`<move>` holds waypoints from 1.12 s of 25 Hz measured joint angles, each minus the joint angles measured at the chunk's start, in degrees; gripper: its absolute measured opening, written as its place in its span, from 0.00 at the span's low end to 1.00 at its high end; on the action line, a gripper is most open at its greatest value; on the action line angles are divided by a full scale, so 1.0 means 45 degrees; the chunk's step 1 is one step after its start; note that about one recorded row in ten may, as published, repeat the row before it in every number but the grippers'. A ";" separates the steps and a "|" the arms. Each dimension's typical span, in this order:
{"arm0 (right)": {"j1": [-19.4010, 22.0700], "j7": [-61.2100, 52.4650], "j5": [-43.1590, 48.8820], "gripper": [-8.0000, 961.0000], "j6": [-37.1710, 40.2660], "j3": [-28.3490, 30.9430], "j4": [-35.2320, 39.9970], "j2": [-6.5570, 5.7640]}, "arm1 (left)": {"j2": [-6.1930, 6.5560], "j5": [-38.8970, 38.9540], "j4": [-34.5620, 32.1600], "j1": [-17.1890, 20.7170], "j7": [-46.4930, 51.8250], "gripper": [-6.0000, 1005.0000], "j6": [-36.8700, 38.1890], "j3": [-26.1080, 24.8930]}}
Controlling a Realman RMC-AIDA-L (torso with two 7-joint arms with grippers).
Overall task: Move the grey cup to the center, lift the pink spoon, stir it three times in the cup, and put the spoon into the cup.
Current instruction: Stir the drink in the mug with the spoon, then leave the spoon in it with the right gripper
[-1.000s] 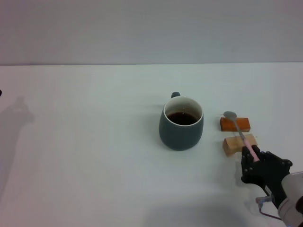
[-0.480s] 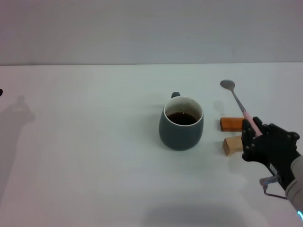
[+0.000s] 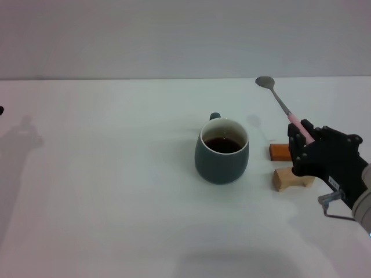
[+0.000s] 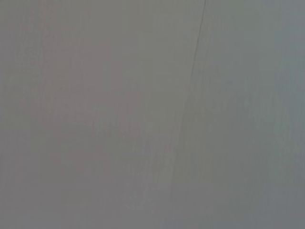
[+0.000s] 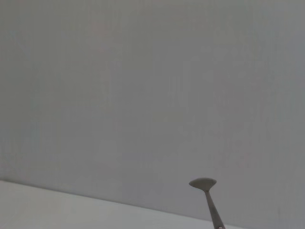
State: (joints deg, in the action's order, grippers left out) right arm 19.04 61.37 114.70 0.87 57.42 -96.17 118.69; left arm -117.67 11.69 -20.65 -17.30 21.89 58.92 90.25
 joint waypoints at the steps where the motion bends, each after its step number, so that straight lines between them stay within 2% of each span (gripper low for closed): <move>1: -0.0006 -0.0065 0.0218 0.17 -0.0150 0.0095 -0.0047 0.0054 | 0.0004 0.0000 0.0000 -0.0010 0.0000 0.00 -0.0006 0.0001; 7: -0.0527 -0.1673 0.1430 0.17 -0.1831 0.1044 -0.0471 0.0077 | 0.0033 0.0000 0.0000 -0.0042 0.0000 0.00 -0.0018 -0.0009; 11: -0.1160 -0.4804 0.4503 0.17 -0.3042 0.1397 -0.0750 0.0079 | 0.0037 -0.0002 0.0000 -0.0117 0.0000 0.00 -0.0144 -0.0026; 14: -0.1785 -0.7712 0.8035 0.17 -0.4359 0.1424 -0.1291 0.0082 | 0.0038 -0.0007 0.0000 -0.0168 0.0000 0.00 -0.0167 -0.0034; 16: -0.1942 -0.8198 0.8642 0.17 -0.4701 0.1437 -0.1464 0.0074 | 0.0038 -0.0006 0.0000 -0.0177 0.0000 0.00 -0.0167 -0.0040; 17: -0.2202 -0.8741 0.9361 0.17 -0.5525 0.1522 -0.1819 0.0050 | 0.0037 -0.0007 -0.0001 -0.0180 0.0000 0.00 -0.0167 -0.0056; 18: -0.2202 -0.8741 0.9361 0.17 -0.5525 0.1522 -0.1819 0.0050 | 0.0035 -0.0009 0.0000 -0.0180 0.0000 0.00 -0.0167 -0.0087; 19: -0.2411 -0.8887 0.9666 0.17 -0.6446 0.1694 -0.2228 0.0046 | 0.0027 -0.0009 -0.0001 -0.0180 0.0000 0.00 -0.0168 -0.0114; 20: -0.2411 -0.8887 0.9666 0.17 -0.6446 0.1694 -0.2228 0.0046 | 0.0027 -0.0009 -0.0001 -0.0180 0.0000 0.00 -0.0168 -0.0114; 23: -0.2664 -0.8908 0.9808 0.17 -0.7624 0.1950 -0.2852 0.0050 | 0.0024 -0.0006 -0.0001 -0.0177 0.0000 0.00 -0.0167 -0.0134; 24: -0.2864 -0.8917 0.9843 0.17 -0.8529 0.2150 -0.3325 0.0045 | 0.0022 -0.0006 0.0000 -0.0172 0.0000 0.00 -0.0167 -0.0139; 28: -0.3176 -0.8931 0.9910 0.17 -0.9765 0.2437 -0.3943 0.0031 | 0.0006 -0.0003 -0.0001 -0.0173 0.0000 0.00 -0.0187 -0.0148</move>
State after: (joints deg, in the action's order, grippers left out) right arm 4.75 21.18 159.29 -43.07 68.38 -113.91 118.83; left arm -117.64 11.68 -20.65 -18.08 21.89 58.08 89.59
